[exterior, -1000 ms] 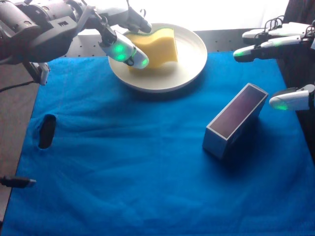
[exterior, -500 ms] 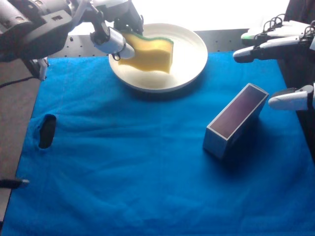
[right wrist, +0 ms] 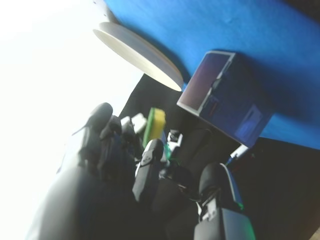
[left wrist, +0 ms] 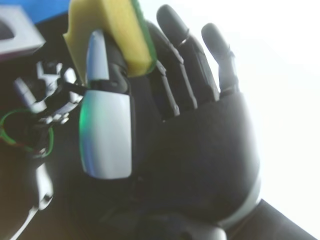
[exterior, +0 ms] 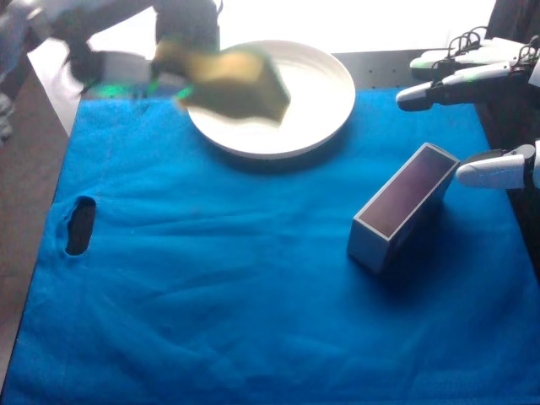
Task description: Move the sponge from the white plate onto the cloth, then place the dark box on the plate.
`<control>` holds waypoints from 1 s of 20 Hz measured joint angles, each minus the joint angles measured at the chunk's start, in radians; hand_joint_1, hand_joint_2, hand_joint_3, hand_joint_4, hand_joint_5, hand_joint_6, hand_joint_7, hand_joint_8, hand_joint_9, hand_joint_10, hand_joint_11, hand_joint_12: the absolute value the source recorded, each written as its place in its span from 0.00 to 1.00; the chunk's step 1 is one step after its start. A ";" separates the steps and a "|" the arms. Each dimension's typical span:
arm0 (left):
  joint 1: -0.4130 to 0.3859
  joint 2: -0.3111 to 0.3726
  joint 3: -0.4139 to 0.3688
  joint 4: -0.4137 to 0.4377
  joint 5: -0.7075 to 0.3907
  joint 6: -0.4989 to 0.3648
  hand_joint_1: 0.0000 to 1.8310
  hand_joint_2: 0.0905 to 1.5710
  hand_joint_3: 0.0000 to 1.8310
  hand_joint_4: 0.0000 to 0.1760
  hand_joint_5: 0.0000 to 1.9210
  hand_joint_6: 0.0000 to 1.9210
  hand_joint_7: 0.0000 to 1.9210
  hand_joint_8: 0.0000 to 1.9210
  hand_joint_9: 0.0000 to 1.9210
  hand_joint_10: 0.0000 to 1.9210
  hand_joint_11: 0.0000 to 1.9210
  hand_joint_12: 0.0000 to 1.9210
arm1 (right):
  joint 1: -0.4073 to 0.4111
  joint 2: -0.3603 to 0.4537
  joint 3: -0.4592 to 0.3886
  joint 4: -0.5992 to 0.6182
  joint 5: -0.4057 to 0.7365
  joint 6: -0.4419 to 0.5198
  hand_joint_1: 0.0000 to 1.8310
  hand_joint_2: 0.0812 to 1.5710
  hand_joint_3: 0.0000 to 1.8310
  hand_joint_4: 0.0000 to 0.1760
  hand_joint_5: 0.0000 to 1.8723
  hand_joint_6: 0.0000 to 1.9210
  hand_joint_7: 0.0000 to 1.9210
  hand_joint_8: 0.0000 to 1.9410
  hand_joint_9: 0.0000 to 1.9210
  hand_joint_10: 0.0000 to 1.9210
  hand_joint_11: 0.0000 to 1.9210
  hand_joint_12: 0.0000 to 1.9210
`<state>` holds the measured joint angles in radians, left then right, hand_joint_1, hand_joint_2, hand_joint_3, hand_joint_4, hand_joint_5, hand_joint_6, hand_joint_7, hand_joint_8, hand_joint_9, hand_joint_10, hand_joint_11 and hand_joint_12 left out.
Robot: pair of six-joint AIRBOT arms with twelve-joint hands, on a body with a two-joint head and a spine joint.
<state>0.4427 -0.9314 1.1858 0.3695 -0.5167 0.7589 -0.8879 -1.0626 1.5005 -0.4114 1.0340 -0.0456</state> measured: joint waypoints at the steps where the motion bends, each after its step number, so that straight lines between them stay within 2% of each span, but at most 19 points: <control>1: 0.045 0.044 -0.045 0.010 -0.029 -0.003 0.69 0.69 0.00 0.00 0.51 0.44 0.52 0.55 0.46 0.48 0.33 0.74 | 0.000 0.001 -0.007 -0.002 -0.002 0.000 0.41 0.70 0.00 0.71 0.27 0.01 0.13 0.00 0.10 0.00 0.00 0.29; 2: 0.074 0.066 -0.068 0.010 -0.037 -0.002 0.74 0.68 0.00 0.00 0.54 0.37 0.53 0.53 0.47 0.62 0.34 0.74 | 0.000 0.001 -0.015 -0.001 -0.004 0.000 0.40 0.71 0.00 0.76 0.27 0.00 0.13 0.00 0.10 0.00 0.00 0.29; 3: 0.117 0.095 -0.098 0.009 -0.059 -0.014 0.75 0.68 0.00 0.00 0.54 0.35 0.54 0.51 0.48 0.66 0.34 0.72 | 0.000 0.001 -0.022 -0.006 0.000 0.001 0.38 0.71 0.00 0.82 0.27 0.00 0.13 0.00 0.11 0.00 0.03 0.24; 4: 0.153 0.116 -0.116 0.012 -0.079 -0.041 0.76 0.66 0.00 0.00 0.54 0.39 0.57 0.40 0.53 0.58 0.42 0.61 | 0.000 0.001 -0.024 -0.010 0.001 0.001 0.38 0.71 0.00 0.80 0.28 0.00 0.13 0.00 0.11 0.00 0.05 0.21; 5: 0.180 0.126 -0.125 0.012 -0.086 -0.053 0.76 0.66 0.00 0.00 0.53 0.39 0.56 0.42 0.53 0.57 0.45 0.59 | 0.000 0.001 -0.024 -0.008 -0.001 0.001 0.39 0.70 0.00 0.84 0.28 0.00 0.14 0.00 0.11 0.00 0.05 0.20; 6: 0.190 0.130 -0.126 0.012 -0.084 -0.053 0.76 0.66 0.00 0.00 0.53 0.39 0.56 0.42 0.53 0.57 0.45 0.59 | 0.000 0.002 -0.024 -0.004 -0.001 0.001 0.39 0.70 0.00 0.84 0.28 0.00 0.14 0.00 0.11 0.00 0.05 0.20; 7: 0.201 0.130 -0.128 0.009 -0.072 -0.055 0.76 0.66 0.00 0.00 0.53 0.45 0.56 0.39 0.54 0.54 0.47 0.54 | 0.000 0.003 -0.023 -0.003 -0.001 0.001 0.38 0.71 0.00 0.86 0.28 0.00 0.14 0.00 0.11 0.00 0.05 0.20; 9: 0.212 0.109 -0.114 0.008 -0.042 -0.055 0.76 0.66 0.00 0.00 0.53 0.43 0.55 0.43 0.52 0.56 0.46 0.53 | 0.000 0.004 -0.023 -0.002 -0.001 0.001 0.37 0.70 0.00 0.84 0.29 0.00 0.15 0.00 0.13 0.00 0.07 0.18; 10: 0.212 0.079 -0.098 0.013 -0.011 -0.055 0.76 0.67 0.00 0.00 0.52 0.43 0.54 0.47 0.51 0.57 0.44 0.52 | 0.000 0.004 -0.023 -0.002 0.000 0.001 0.40 0.69 0.00 0.79 0.29 0.00 0.15 0.00 0.13 0.00 0.07 0.17; 11: 0.212 0.055 -0.085 0.022 0.011 -0.055 0.76 0.68 0.00 0.00 0.50 0.44 0.52 0.50 0.51 0.60 0.44 0.56 | 0.000 0.004 -0.023 -0.004 0.000 0.001 0.42 0.69 0.00 0.76 0.29 0.00 0.15 0.00 0.12 0.00 0.06 0.16; 12: 0.212 0.034 -0.076 0.029 0.032 -0.053 0.75 0.67 0.00 0.00 0.51 0.41 0.53 0.48 0.52 0.60 0.42 0.59 | 0.000 0.004 -0.023 -0.005 0.000 0.001 0.41 0.69 0.00 0.76 0.29 0.00 0.15 0.00 0.12 0.00 0.07 0.17; 13: 0.212 0.016 -0.071 0.029 0.061 -0.042 0.69 0.68 0.00 0.00 0.47 0.50 0.55 0.49 0.48 0.39 0.37 0.59 | 0.000 0.004 -0.023 -0.005 -0.001 0.001 0.41 0.69 0.00 0.71 0.29 0.00 0.15 0.00 0.12 0.00 0.06 0.16; 14: 0.212 0.010 -0.067 0.032 0.080 -0.032 0.69 0.68 0.00 0.00 0.47 0.50 0.55 0.49 0.48 0.39 0.37 0.59 | 0.000 0.004 -0.023 -0.005 0.000 0.001 0.41 0.69 0.00 0.71 0.29 0.00 0.15 0.00 0.12 0.00 0.06 0.16; 15: 0.212 0.004 -0.066 0.031 0.103 -0.015 0.64 0.63 0.00 0.00 0.44 0.21 0.49 0.24 0.47 0.27 0.32 0.59 | 0.000 0.004 -0.023 -0.005 0.000 0.001 0.41 0.69 0.00 0.68 0.29 0.00 0.15 0.00 0.12 0.00 0.07 0.17; 16: 0.212 0.001 -0.065 0.028 0.124 0.006 0.58 0.62 0.00 0.00 0.44 0.07 0.50 0.10 0.48 0.17 0.32 0.54 | 0.000 0.005 -0.023 -0.006 -0.002 0.001 0.40 0.70 0.00 0.79 0.29 0.00 0.15 0.00 0.13 0.01 0.08 0.17; 17: 0.214 0.000 -0.065 0.027 0.137 0.020 0.57 0.61 0.00 0.00 0.45 0.02 0.52 0.03 0.50 0.11 0.32 0.52 | 0.000 0.006 -0.023 -0.007 -0.003 0.001 0.39 0.70 0.00 0.82 0.29 0.00 0.15 0.00 0.14 0.01 0.08 0.17; 18: 0.219 0.000 -0.065 0.027 0.142 0.020 0.55 0.59 0.00 0.00 0.42 0.00 0.49 0.01 0.50 0.07 0.29 0.53 | 0.000 0.006 -0.023 -0.006 -0.002 0.001 0.39 0.70 0.00 0.76 0.29 0.00 0.15 0.00 0.14 0.00 0.08 0.17; 19: 0.222 -0.001 -0.065 0.028 0.151 0.020 0.54 0.55 0.00 0.00 0.35 0.00 0.42 0.00 0.45 0.03 0.22 0.58 | 0.000 0.006 -0.023 -0.010 -0.001 0.001 0.41 0.69 0.00 0.71 0.28 0.00 0.15 0.00 0.13 0.00 0.08 0.17; 20: 0.222 -0.001 -0.065 0.028 0.158 0.021 0.51 0.54 0.00 0.07 0.29 0.00 0.37 0.00 0.42 0.01 0.15 0.64 | 0.000 0.007 -0.024 -0.014 -0.001 0.001 0.42 0.69 0.00 0.80 0.27 0.00 0.14 0.00 0.12 0.00 0.07 0.16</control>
<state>0.6647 -0.9325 1.1206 0.3977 -0.3584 0.7799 -0.8879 -1.0554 1.4761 -0.4259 1.0332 -0.0448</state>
